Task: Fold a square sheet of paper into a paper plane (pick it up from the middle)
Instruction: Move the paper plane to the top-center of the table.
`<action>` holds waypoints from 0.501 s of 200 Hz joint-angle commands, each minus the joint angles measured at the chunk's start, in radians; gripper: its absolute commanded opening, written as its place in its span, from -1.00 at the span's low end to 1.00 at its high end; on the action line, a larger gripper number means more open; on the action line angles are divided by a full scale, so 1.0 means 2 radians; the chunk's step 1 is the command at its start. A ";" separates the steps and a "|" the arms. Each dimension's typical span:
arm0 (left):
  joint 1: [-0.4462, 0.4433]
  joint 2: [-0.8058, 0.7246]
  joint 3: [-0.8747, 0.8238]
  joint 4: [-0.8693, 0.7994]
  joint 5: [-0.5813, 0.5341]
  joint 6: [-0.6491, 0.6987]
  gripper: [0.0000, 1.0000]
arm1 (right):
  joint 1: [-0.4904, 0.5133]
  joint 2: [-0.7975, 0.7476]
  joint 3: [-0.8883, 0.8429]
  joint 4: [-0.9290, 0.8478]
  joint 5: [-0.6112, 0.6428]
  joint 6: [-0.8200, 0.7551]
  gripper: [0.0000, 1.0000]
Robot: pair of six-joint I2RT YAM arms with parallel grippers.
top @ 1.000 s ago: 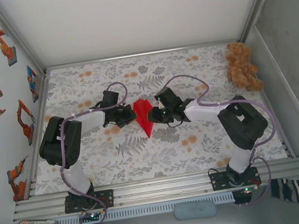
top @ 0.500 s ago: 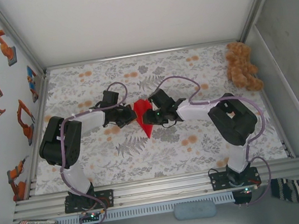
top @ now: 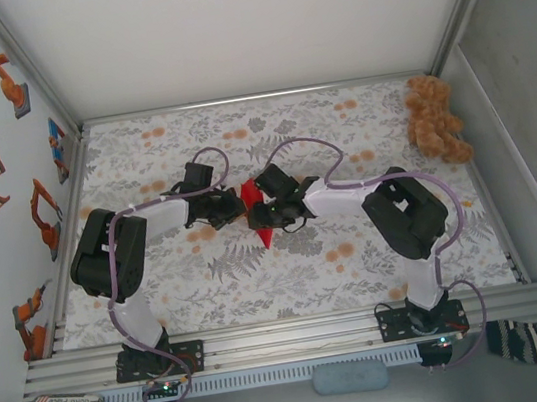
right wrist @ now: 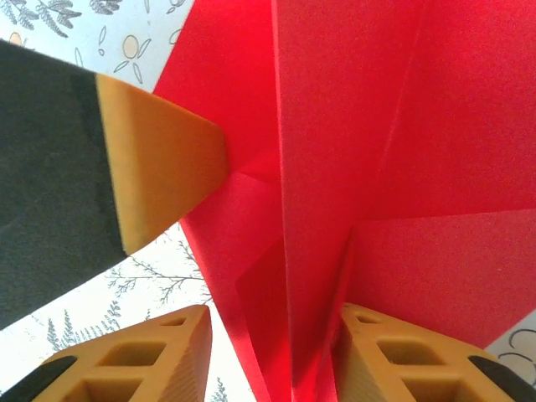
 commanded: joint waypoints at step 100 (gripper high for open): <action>0.000 -0.003 0.001 -0.001 0.007 0.011 -0.99 | 0.003 0.018 0.031 -0.056 0.055 -0.014 -0.65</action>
